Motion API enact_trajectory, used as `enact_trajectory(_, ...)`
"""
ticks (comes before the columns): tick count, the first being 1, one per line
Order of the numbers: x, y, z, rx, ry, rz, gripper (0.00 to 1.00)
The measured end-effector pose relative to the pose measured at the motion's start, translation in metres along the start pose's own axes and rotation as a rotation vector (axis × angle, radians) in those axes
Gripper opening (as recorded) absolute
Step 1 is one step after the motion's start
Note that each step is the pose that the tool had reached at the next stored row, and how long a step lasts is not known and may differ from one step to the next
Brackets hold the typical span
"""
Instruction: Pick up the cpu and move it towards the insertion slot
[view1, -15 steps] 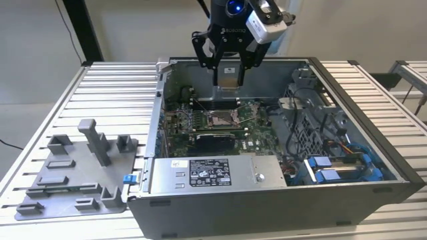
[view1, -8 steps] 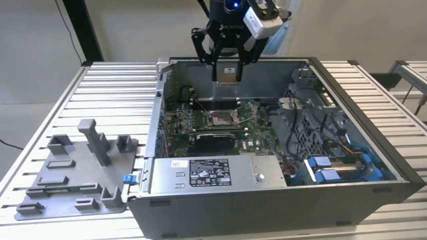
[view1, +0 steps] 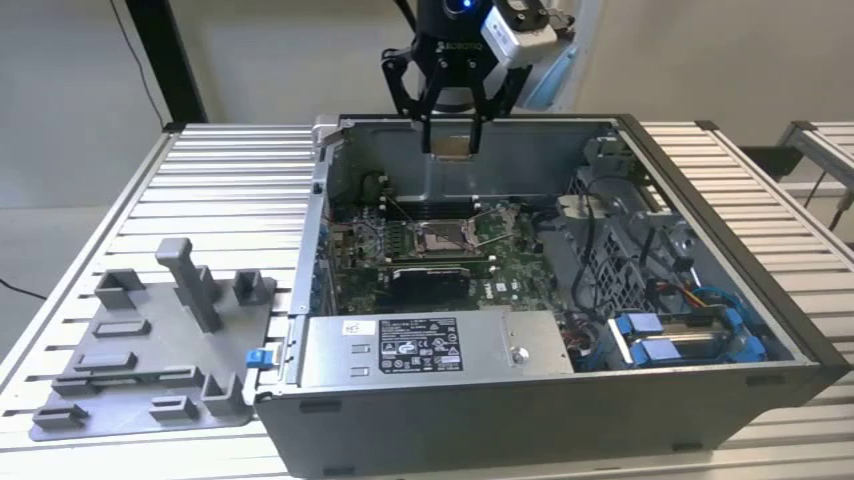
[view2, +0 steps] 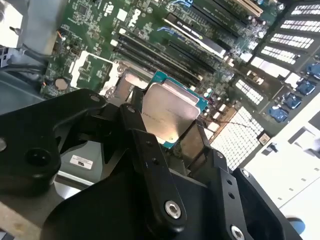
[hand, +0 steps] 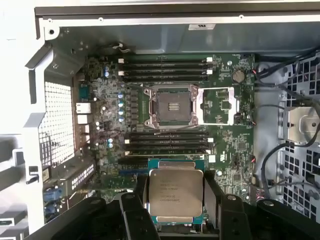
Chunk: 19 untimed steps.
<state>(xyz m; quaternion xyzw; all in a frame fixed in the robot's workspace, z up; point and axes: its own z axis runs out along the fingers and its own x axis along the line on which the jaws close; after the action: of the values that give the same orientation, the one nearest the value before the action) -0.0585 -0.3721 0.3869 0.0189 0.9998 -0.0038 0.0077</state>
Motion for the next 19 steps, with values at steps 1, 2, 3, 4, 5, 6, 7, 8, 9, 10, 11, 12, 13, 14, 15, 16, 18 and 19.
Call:
enact_trajectory(1,0.0002,0.0019,0.0000,0.0000,0.0000,0.000,0.00)
enact_trajectory(2,0.0004,0.0044,0.0001,0.0000,0.0000,0.001,0.00)
enact_trajectory(3,0.0005,0.0063,0.0001,0.0000,0.0000,0.001,0.00)
enact_trajectory(4,0.0007,0.0087,0.0002,0.0000,0.0000,0.002,0.00)
enact_trajectory(5,0.0009,0.0109,0.0002,0.0001,0.0000,0.003,0.00)
enact_trajectory(6,0.0011,0.0133,0.0003,0.0000,0.0000,0.003,0.00)
enact_trajectory(7,0.0013,0.0157,0.0003,0.0000,0.0000,0.004,0.00)
enact_trajectory(8,0.0015,0.0177,0.0003,0.0001,0.0000,0.005,0.00)
enact_trajectory(9,0.0017,0.0198,0.0004,0.0000,0.0000,0.005,0.00)
enact_trajectory(10,0.0019,0.0223,0.0005,0.0000,0.0000,0.006,0.00)
enact_trajectory(11,0.0021,0.0241,0.0005,0.0001,0.0000,0.006,0.00)
enact_trajectory(12,0.0022,0.0262,0.0006,0.0001,0.0000,0.006,0.00)
enact_trajectory(13,0.0023,0.0277,0.0006,0.0000,0.0000,0.007,0.00)
enact_trajectory(14,0.0024,0.0292,0.0007,0.0000,0.0000,0.007,0.00)
enact_trajectory(15,0.0025,0.0303,0.0007,0.0001,0.0000,0.007,0.00)
enact_trajectory(16,0.0025,0.0313,0.0007,0.0001,0.0000,0.007,0.00)
enact_trajectory(18,0.0025,0.0315,0.0008,0.0001,0.0001,0.007,0.00)
enact_trajectory(19,0.0025,0.0315,0.0007,0.0002,0.0000,0.007,0.00)
